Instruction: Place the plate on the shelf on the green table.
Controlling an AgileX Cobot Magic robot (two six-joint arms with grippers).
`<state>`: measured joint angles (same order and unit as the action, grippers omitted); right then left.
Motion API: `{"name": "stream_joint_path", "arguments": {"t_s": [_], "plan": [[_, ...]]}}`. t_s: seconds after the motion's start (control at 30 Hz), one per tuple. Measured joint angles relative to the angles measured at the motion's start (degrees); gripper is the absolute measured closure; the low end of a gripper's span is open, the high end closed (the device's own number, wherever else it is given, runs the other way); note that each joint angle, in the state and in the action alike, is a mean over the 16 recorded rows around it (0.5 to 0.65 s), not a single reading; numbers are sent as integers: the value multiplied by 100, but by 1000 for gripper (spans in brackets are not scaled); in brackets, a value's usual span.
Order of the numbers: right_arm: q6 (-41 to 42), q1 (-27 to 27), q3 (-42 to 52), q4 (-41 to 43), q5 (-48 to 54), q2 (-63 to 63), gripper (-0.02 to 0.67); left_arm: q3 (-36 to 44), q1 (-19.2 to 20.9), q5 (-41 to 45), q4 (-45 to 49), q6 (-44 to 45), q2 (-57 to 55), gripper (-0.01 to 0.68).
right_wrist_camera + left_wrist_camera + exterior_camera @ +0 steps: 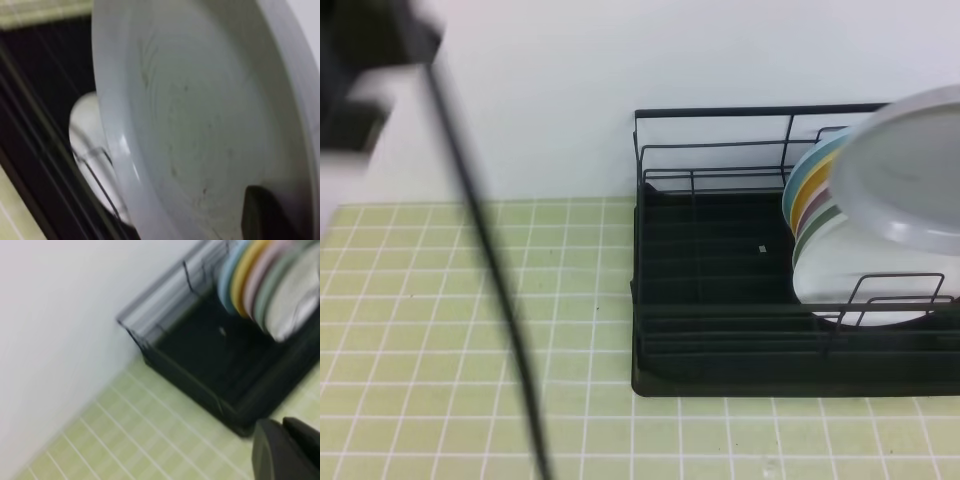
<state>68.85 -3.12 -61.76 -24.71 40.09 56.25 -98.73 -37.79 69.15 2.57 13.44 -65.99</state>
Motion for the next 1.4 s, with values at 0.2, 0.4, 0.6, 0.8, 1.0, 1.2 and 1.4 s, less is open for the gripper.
{"name": "stream_joint_path", "arguments": {"t_s": [0.2, 0.4, 0.6, 0.8, 1.0, 1.2, 1.4], "plan": [[100, -13, -671, 926, 755, 540, 607, 1592, 0, -677, 53, -480, 1258, 674], [444, -35, -977, 1121, 991, 1097, 607, 3450, 0, -2026, 54, -847, 2642, 674], [742, -106, -1031, 1150, 846, 1530, 618, 4760, 0, -3332, 65, -1046, 3599, 675], [874, -176, -1031, 1200, 664, 1847, 618, 5300, 0, -4051, 114, -1090, 3922, 675], [916, -206, -1031, 1255, 516, 2121, 613, 5362, 0, -4260, 268, -1105, 3927, 675], [936, -206, -1031, 1311, 431, 2383, 596, 5362, 0, -4321, 420, -1105, 3916, 675], [959, -206, -1031, 1352, 360, 2561, 596, 5362, 0, -4323, 526, -1105, 3916, 675]]}}
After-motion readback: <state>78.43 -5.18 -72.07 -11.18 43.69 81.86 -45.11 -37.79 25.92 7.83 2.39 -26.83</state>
